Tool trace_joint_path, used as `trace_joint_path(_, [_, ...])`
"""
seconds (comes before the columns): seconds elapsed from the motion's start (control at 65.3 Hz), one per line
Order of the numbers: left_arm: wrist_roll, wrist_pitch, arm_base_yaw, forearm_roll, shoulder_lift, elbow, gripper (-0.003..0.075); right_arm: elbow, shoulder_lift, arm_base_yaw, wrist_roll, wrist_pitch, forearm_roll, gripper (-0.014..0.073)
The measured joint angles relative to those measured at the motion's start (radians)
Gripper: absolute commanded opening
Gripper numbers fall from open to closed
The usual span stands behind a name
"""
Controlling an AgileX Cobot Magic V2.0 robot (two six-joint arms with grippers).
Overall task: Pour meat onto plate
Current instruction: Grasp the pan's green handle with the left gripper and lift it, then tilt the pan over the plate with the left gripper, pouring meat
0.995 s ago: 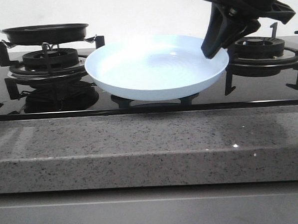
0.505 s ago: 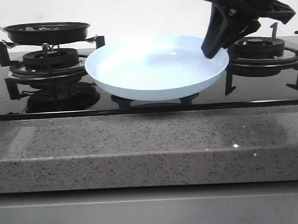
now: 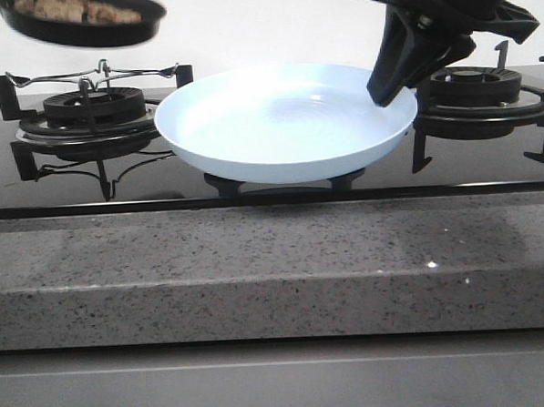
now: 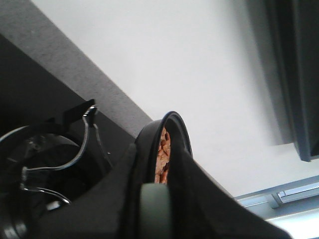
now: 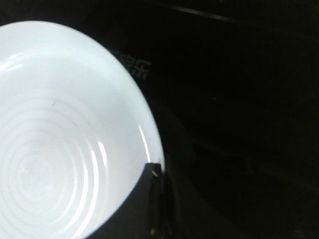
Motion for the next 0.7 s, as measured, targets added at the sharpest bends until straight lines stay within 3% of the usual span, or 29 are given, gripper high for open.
trace_joint_path(0.398, [0.167,0.000,-0.150,-0.028,-0.327,0.218,-0.0020,0.000,0.000,0.000,0.000,0.000,0.000,-0.0069])
trace_joint_path(0.704, [0.242,-0.143,-0.341,0.082,-0.416,0.253,-0.0020,0.000,0.000,0.000,0.000,0.000,0.000,-0.0069])
